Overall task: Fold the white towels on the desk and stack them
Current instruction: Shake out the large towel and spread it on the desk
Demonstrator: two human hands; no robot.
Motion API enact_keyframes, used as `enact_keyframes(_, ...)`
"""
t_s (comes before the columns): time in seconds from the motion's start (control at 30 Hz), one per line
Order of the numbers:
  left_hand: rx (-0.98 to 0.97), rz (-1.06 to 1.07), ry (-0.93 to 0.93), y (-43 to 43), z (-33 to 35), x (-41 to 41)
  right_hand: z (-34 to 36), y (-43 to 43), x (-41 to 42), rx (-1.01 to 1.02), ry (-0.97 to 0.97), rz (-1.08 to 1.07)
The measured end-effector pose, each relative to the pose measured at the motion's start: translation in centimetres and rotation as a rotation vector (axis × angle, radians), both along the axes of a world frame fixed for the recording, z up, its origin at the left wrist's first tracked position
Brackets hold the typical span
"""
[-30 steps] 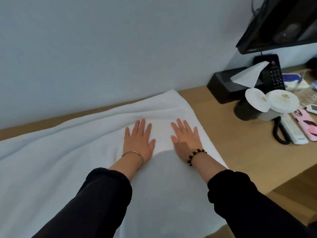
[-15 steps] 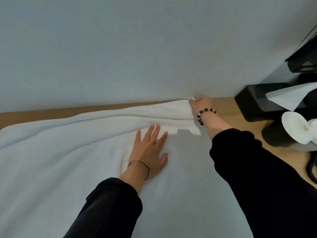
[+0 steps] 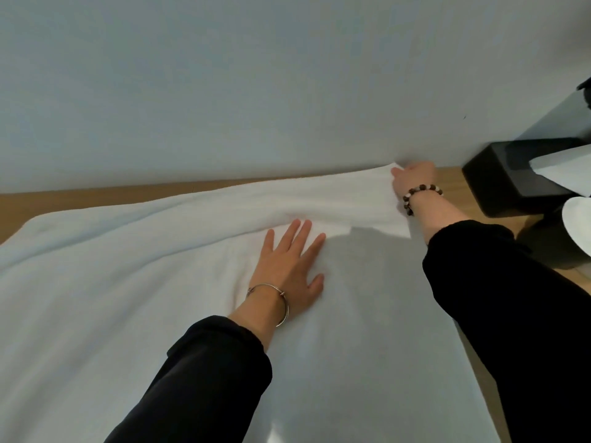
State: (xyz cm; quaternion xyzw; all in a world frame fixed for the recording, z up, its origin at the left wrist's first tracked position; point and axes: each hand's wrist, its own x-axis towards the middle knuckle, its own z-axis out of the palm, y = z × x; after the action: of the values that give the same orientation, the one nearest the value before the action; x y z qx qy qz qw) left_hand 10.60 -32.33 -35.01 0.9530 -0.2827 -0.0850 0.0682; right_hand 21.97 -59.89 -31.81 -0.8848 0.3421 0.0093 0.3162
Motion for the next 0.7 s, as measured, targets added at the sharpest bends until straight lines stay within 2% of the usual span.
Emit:
enact_keyframes(0.13, 0.015, -0.024, -0.011, 0.0, 0.0, 0.1, -0.2, 0.6, -0.3, -0.052, -0.051, -0.152)
enact_keyframes(0.2, 0.013, -0.019, -0.007, 0.1, -0.1, 0.0, 0.2, 2.3, -1.1, -0.233, -0.191, -0.17)
enact_keyframes(0.27, 0.011, -0.016, 0.002, 0.1, -0.1, 0.0, 0.8, 4.6, -3.0, -0.411, -0.416, 0.009)
enact_keyframes(0.33, 0.016, -0.018, 0.005, 0.0, 0.0, 0.0, 0.4, 6.8, -5.5, -0.468, -0.494, 0.354)
enact_keyframes(0.4, 0.024, -0.013, 0.003, -0.1, 0.0, 0.0, -1.0, 7.8, -7.9, -0.482, -0.297, 0.634)
enact_keyframes(0.43, 0.027, -0.013, 0.002, -0.1, 0.0, 0.0, -1.8, 7.7, -8.5, -0.483, -0.147, 0.674)
enact_keyframes(0.5, 0.023, -0.01, 0.001, -0.1, 0.1, 0.0, -2.7, 6.8, -8.1, -0.452, 0.038, 0.638)
enact_keyframes(0.7, 0.023, -0.022, 0.14, 0.1, 2.1, 0.1, -1.9, 7.5, -6.8, -0.488, 0.227, 0.58)
